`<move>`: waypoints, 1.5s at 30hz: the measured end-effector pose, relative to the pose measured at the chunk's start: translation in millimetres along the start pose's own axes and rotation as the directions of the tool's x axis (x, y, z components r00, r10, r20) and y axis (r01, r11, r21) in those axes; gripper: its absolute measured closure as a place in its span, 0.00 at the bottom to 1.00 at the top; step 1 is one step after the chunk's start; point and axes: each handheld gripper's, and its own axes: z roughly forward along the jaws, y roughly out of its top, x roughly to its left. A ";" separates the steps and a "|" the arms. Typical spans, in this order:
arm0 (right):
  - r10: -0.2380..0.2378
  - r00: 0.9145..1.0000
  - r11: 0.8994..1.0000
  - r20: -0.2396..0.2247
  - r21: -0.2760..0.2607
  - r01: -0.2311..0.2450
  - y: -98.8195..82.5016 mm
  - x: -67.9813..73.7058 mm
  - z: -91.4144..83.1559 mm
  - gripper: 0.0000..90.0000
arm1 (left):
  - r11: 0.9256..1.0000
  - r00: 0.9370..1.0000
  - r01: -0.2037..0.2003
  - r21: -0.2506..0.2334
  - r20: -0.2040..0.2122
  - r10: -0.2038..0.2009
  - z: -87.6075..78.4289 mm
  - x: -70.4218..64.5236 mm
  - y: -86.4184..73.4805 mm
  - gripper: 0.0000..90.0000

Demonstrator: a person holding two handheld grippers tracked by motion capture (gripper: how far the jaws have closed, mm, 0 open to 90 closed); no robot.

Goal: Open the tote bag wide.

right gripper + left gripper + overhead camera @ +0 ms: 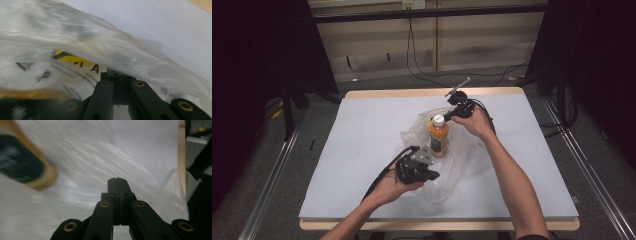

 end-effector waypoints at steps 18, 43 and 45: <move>-0.027 0.998 0.999 -0.063 0.030 0.029 -87.8 17.6 -3.2 1.00 | 0.968 0.950 0.251 0.031 -0.199 -0.240 25.7 99.2 -53.1 1.00; 0.036 0.999 0.997 0.020 -0.072 -0.035 -116.6 15.8 -15.9 1.00 | 0.955 0.941 0.287 -0.071 -0.167 -0.295 2.6 97.8 -73.9 1.00; 0.049 0.999 0.992 0.000 -0.113 -0.049 -116.4 17.0 -19.6 1.00 | 0.954 0.941 0.286 -0.092 -0.164 -0.297 -3.5 94.7 -72.4 1.00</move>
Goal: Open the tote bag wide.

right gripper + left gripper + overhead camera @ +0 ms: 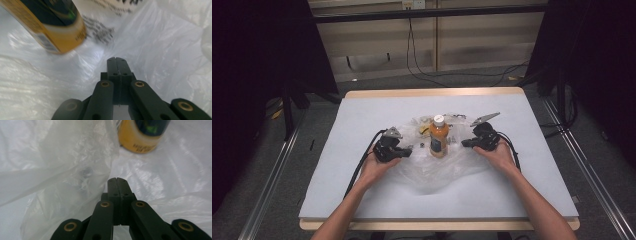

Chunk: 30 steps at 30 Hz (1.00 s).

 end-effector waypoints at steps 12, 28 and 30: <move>-0.009 1.000 0.981 -0.028 -0.195 0.003 -4.9 14.2 -43.7 1.00 | 0.984 0.998 -0.042 -0.171 0.047 0.050 -32.0 -23.5 1.4 1.00; -0.015 1.000 0.914 -0.010 -0.405 0.010 -32.9 32.1 -96.7 0.45 | 0.945 0.998 -0.069 -0.318 -0.008 0.070 -68.7 -42.0 -15.6 0.60; -0.006 1.000 0.898 0.017 -0.441 0.013 -36.4 33.7 -102.4 0.34 | 0.941 0.998 -0.054 -0.333 -0.006 0.056 -73.5 -44.7 -17.4 0.50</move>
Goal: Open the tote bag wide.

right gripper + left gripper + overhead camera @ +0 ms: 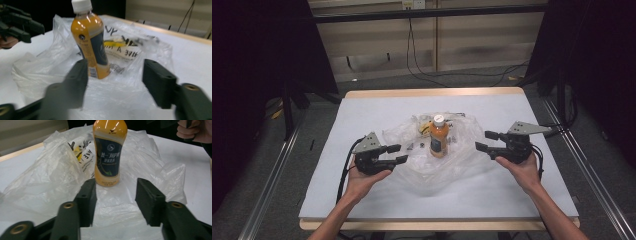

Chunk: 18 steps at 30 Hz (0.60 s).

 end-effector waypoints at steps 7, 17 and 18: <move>0.037 0.998 0.999 0.059 -0.029 -0.035 -6.4 3.7 -16.4 0.05 | 0.999 0.995 0.018 -0.047 -0.095 -0.022 -15.6 -3.1 -6.1 0.16; 0.051 0.995 0.997 0.087 -0.058 -0.046 -18.8 8.7 -46.2 0.01 | 0.996 0.985 0.084 -0.028 -0.147 -0.087 -44.7 3.7 -25.1 0.07; 0.053 0.993 0.997 0.106 -0.057 -0.047 -20.5 9.3 -49.4 0.01 | 0.995 0.982 0.091 -0.028 -0.162 -0.095 -48.3 4.1 -27.4 0.06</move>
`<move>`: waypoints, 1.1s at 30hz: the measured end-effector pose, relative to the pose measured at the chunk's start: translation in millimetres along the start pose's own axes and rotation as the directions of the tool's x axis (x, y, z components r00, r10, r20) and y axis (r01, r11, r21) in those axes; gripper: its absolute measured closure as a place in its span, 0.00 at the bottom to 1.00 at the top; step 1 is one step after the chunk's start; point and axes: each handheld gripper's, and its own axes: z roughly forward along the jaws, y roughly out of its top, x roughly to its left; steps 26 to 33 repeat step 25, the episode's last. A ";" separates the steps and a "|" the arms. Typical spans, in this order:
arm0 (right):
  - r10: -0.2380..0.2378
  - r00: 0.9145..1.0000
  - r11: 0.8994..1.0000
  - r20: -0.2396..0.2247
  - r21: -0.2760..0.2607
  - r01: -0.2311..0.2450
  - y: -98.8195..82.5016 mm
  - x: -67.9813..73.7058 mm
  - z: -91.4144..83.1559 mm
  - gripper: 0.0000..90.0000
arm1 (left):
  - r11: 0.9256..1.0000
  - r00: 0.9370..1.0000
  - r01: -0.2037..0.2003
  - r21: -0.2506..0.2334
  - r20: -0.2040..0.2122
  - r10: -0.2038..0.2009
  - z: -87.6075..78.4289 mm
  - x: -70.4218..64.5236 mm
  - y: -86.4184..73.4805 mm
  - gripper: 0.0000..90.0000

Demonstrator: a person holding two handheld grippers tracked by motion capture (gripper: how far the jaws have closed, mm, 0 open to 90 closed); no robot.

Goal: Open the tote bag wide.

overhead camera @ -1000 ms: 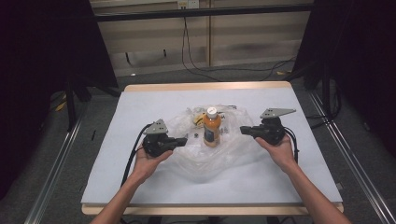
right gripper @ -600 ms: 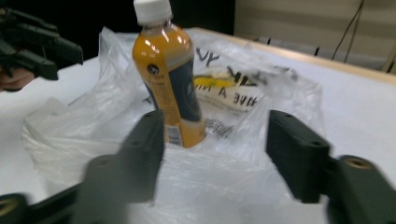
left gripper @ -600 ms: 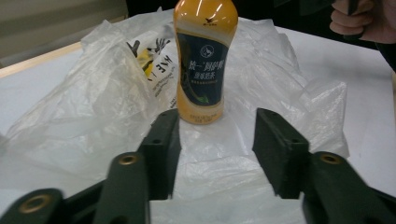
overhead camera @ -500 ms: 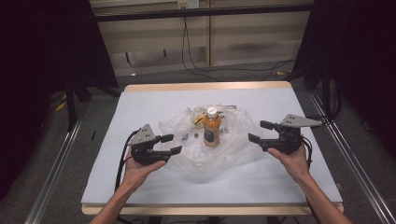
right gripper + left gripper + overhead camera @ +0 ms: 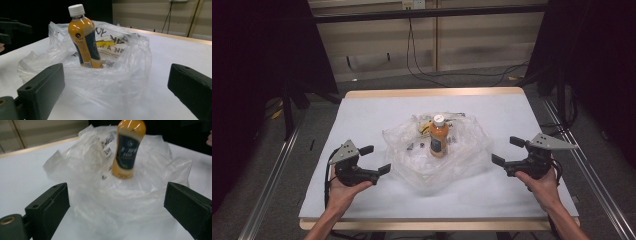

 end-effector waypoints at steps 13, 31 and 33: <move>-0.007 0.991 0.997 0.133 -0.075 0.017 -26.6 10.4 -38.0 0.01 | 0.998 0.994 0.007 -0.061 -0.113 -0.014 -38.2 -6.8 -28.7 0.03; 0.059 0.985 0.993 0.160 -0.111 -0.041 -39.7 7.0 -50.8 0.03 | 0.998 0.991 -0.001 -0.067 -0.136 -0.008 -47.3 -2.9 -42.0 0.02; 0.059 0.985 0.993 0.160 -0.111 -0.041 -39.7 7.0 -50.8 0.03 | 0.998 0.991 -0.001 -0.067 -0.136 -0.008 -47.3 -2.9 -42.0 0.02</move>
